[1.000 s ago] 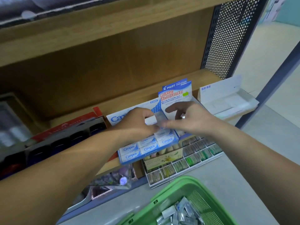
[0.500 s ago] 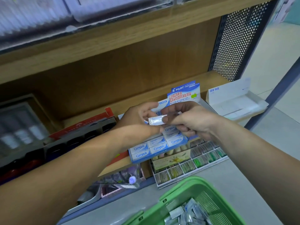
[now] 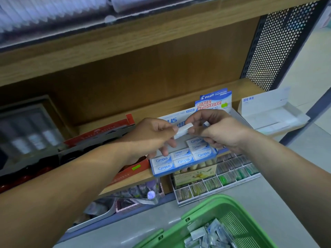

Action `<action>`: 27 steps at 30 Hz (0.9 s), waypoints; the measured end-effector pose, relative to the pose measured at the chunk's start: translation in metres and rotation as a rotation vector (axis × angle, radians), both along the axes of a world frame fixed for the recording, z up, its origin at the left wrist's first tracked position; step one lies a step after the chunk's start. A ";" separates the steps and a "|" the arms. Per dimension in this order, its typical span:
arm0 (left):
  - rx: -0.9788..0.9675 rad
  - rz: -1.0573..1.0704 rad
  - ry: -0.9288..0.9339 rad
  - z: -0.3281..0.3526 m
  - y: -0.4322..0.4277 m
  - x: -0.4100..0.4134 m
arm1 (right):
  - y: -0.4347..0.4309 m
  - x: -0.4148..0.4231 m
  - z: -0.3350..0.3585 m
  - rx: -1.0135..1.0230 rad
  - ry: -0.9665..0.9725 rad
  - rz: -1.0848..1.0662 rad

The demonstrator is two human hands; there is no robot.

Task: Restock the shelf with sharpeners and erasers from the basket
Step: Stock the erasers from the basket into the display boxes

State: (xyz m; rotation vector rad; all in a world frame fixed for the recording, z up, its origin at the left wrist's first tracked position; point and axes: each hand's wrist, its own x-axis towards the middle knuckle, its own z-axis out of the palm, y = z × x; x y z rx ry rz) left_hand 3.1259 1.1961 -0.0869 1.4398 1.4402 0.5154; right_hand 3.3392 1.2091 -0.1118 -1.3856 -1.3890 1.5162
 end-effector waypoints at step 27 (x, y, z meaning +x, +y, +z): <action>0.110 -0.007 0.074 -0.001 0.009 0.041 | 0.003 0.047 0.023 0.020 -0.120 -0.084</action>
